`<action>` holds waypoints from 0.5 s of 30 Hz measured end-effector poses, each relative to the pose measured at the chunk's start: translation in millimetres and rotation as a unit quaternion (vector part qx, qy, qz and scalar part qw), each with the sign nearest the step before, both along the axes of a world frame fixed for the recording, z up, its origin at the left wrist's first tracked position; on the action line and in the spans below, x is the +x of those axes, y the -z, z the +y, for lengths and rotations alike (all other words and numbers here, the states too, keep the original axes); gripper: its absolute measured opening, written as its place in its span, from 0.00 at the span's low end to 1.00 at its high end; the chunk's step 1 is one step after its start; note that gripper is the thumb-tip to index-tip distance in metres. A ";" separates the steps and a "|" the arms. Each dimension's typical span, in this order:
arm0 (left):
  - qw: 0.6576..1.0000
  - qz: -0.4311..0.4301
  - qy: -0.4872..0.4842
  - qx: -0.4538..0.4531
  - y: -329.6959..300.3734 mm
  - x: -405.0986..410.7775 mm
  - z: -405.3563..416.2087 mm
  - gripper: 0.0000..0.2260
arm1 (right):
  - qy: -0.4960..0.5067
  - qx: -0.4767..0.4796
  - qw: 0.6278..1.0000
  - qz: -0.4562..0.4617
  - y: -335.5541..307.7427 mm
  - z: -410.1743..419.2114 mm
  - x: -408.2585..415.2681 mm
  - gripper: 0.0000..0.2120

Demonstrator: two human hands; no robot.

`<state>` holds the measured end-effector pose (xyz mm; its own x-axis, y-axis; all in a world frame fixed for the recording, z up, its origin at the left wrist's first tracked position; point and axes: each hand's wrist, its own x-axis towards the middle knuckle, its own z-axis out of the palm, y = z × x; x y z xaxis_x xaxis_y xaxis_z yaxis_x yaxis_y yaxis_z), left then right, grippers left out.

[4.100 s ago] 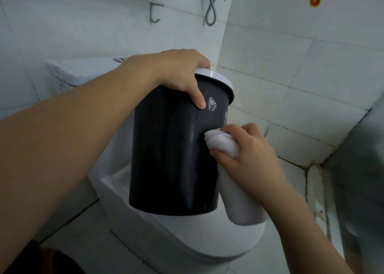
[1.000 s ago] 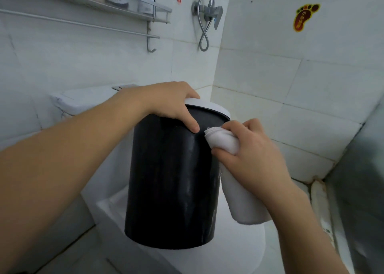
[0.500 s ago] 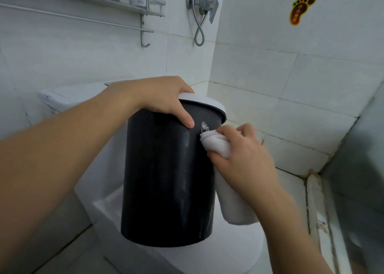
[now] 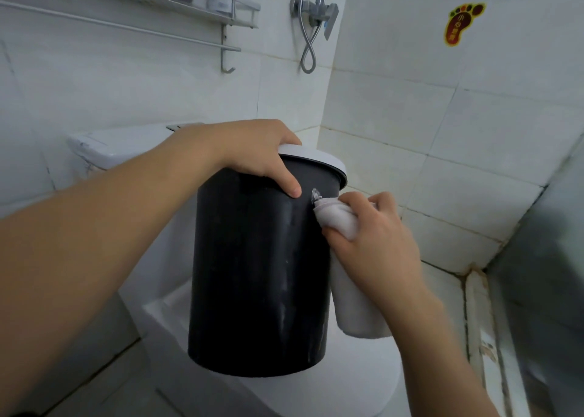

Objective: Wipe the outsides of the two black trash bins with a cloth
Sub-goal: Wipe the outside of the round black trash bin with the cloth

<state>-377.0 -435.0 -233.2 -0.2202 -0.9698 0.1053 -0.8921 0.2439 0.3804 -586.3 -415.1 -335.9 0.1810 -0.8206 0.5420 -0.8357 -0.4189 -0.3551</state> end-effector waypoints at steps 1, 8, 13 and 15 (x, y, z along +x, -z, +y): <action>1.000 -0.001 0.001 -0.001 0.2 -0.4 -0.1 0.16 | -0.010 -0.006 1.000 0.003 -1.5 2.4 1.9 0.13; 0.999 -0.028 0.001 -0.020 1.9 -1.4 0.9 0.19 | -0.029 -0.003 1.000 -0.006 -3.4 3.1 1.8 0.14; 0.999 -0.039 0.001 -0.028 2.3 -3.5 -1.8 0.21 | 0.000 -0.004 1.000 -0.012 -2.3 -0.1 -1.8 0.13; 0.999 -0.025 0.009 -0.022 2.3 -3.6 -1.9 0.17 | -0.021 -0.015 1.000 -0.003 -3.3 4.6 1.3 0.13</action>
<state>-380.7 -436.9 -235.5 -0.2428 -0.9606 0.1353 -0.9056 0.2744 0.3235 -585.0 -410.4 -332.6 0.2115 -0.7958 0.5673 -0.8157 -0.4636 -0.3461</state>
